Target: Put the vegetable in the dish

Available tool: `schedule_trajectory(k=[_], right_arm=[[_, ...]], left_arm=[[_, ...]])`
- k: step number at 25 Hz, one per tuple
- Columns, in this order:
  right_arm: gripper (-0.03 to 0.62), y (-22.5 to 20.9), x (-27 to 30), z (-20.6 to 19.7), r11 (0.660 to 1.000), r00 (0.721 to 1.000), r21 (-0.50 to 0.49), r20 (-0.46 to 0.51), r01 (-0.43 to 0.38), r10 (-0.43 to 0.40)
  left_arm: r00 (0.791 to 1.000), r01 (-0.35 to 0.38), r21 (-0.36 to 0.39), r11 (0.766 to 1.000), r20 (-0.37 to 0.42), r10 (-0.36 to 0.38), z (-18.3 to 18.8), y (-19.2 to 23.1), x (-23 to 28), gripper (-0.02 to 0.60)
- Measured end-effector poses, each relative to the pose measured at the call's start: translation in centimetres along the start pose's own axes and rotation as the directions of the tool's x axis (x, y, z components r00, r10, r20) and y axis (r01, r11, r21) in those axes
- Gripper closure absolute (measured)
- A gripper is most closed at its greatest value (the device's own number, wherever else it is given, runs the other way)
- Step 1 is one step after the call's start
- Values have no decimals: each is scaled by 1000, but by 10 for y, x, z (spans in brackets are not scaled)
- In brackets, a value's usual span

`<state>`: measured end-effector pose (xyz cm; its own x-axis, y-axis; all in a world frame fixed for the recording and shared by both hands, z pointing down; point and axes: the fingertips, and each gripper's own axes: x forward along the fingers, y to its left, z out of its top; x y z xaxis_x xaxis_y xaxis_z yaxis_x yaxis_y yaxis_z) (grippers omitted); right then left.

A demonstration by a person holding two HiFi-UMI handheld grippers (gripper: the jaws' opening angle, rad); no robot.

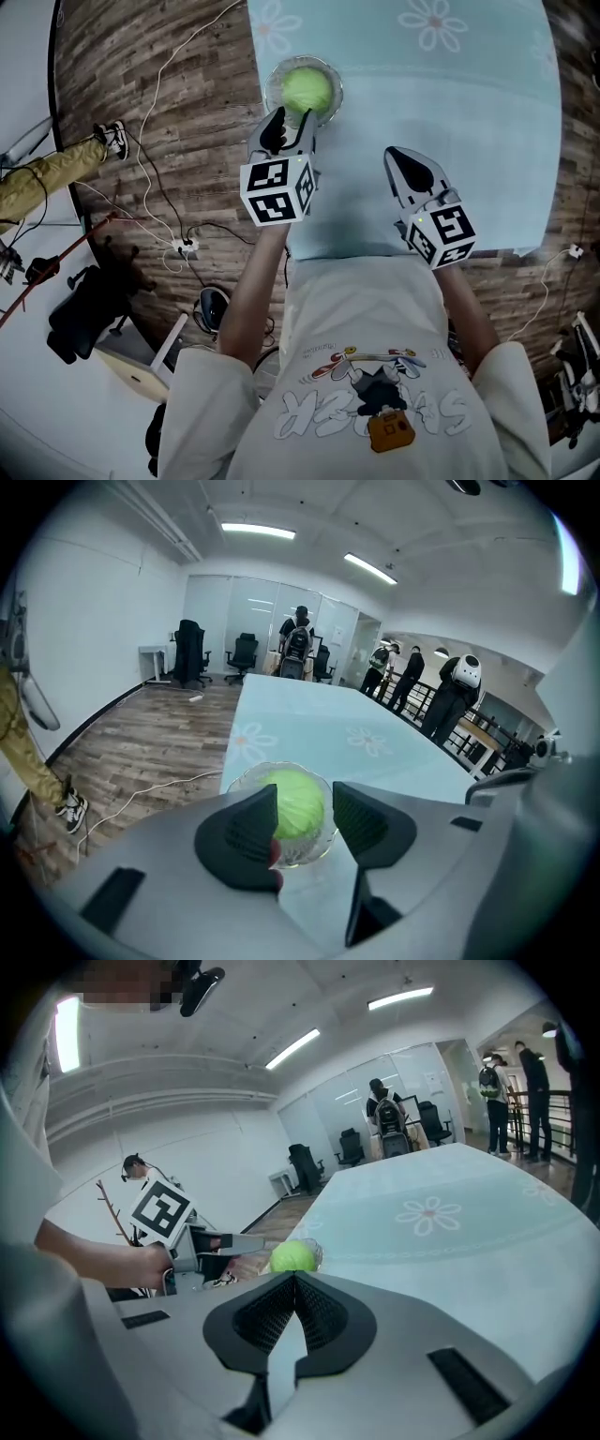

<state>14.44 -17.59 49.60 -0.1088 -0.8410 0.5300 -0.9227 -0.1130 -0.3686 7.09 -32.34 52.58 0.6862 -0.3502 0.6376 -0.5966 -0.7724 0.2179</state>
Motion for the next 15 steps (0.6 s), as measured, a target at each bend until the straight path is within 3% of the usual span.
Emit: schedule_trajectory(k=[5,10,15], right_arm=[[574,5,-23,7,997,999,-66,26,-28,30],[574,10,-62,10,988,996,-140,52,-62,69],[574,2,-103,-1,983,993,-152,38,-106,113]], left_arm=[[998,-40,10,999,38,40,-6,-20,-41,535],[997,-50,-20,999,61,51,-16,-61,-92,565],[994,-54,-21,998,93,56,-31,-119,-143,574]])
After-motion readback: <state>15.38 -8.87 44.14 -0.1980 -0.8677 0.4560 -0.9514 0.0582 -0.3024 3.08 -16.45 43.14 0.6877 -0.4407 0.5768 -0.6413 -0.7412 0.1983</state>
